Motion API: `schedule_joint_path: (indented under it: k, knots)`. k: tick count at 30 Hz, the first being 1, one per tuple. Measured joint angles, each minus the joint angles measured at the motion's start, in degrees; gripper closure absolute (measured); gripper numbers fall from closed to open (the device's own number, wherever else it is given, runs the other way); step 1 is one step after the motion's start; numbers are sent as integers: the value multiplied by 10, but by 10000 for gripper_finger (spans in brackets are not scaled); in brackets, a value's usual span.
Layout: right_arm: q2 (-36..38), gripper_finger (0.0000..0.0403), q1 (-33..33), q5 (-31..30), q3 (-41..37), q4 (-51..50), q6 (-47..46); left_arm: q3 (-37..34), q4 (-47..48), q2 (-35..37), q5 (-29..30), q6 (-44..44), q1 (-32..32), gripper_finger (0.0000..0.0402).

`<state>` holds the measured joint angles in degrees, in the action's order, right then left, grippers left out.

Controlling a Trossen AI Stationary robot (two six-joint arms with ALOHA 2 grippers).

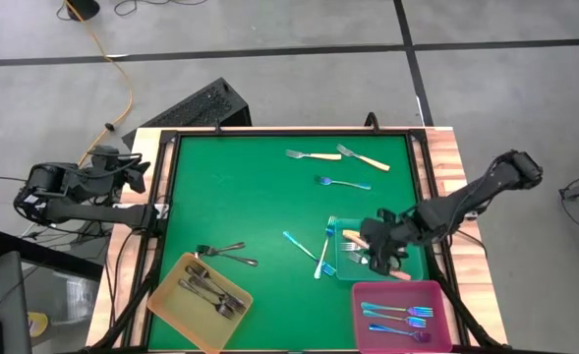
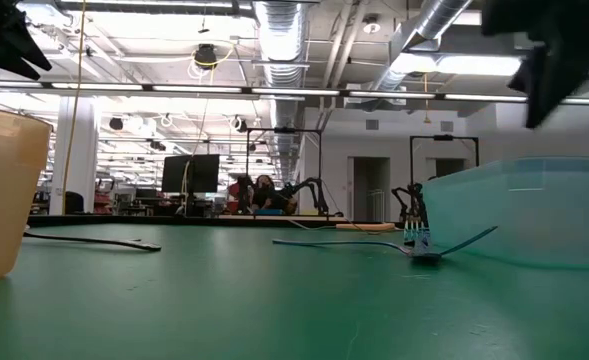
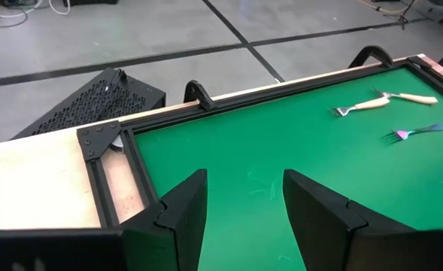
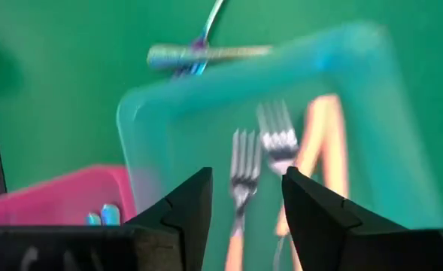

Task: Sort silverware by color (type)
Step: Put the purple fork into the pink bin

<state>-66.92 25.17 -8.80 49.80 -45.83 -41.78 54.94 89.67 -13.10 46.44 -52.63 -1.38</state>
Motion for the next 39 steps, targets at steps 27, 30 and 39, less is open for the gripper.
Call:
schedule_joint_path:
  k: [27,30,39]
  knots:
    - [-133,206,-448,62,43,97,433,0,0,0,20,53,0,243]
    - [-175,204,-475,64,74,84,466,0,0,0,20,65,0,243]
    - [-308,204,-519,73,171,59,528,0,0,0,24,74,0,243]
